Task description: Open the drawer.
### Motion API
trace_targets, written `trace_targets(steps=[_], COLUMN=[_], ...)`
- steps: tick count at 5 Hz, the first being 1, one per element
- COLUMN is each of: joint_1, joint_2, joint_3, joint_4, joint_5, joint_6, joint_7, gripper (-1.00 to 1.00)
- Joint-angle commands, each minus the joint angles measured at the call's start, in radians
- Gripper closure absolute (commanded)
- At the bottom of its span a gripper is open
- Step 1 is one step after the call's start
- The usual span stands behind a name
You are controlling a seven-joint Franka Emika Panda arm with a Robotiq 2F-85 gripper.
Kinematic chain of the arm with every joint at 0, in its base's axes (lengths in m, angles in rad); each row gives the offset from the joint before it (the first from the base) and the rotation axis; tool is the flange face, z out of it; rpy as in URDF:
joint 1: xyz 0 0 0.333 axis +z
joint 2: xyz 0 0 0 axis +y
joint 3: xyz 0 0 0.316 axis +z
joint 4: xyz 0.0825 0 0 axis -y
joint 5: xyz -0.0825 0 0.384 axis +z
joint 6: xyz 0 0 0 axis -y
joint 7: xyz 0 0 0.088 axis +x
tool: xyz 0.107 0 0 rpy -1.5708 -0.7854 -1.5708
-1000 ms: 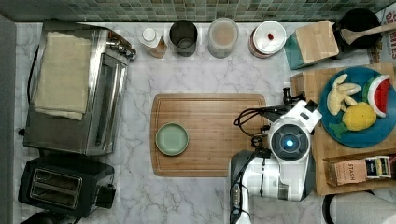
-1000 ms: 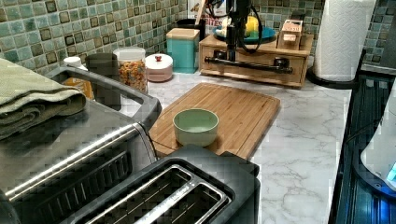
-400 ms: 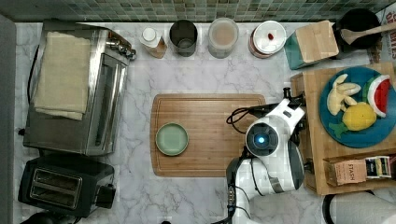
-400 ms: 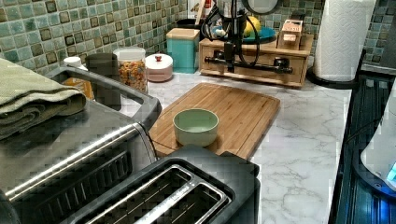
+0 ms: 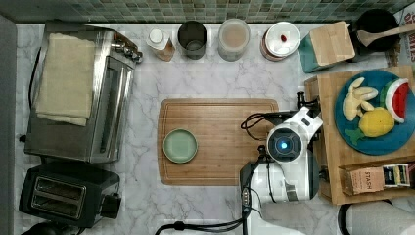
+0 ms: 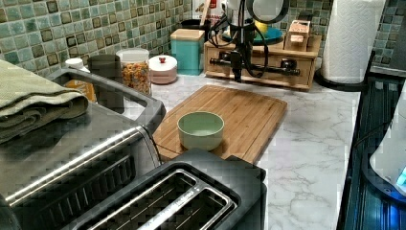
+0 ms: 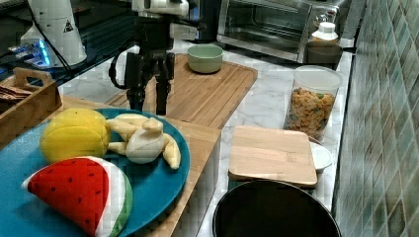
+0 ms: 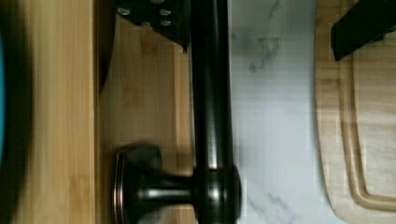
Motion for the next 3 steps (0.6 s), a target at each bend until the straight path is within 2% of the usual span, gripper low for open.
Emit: trace_targets(steps=[1,2,3], joint_1=[-0.064,-0.030,-0.091], joint_2=[0.012,0.001,0.007], joint_3=[0.009,0.007,0.115], joint_4=[-0.006,-0.016,-0.021], joint_5=[0.075,0.191,0.338], joint_6=[-0.012,-0.008,-0.005], joint_7=[-0.127,-0.235,-0.374], gripper=[-1.00,-1.00,-1.00])
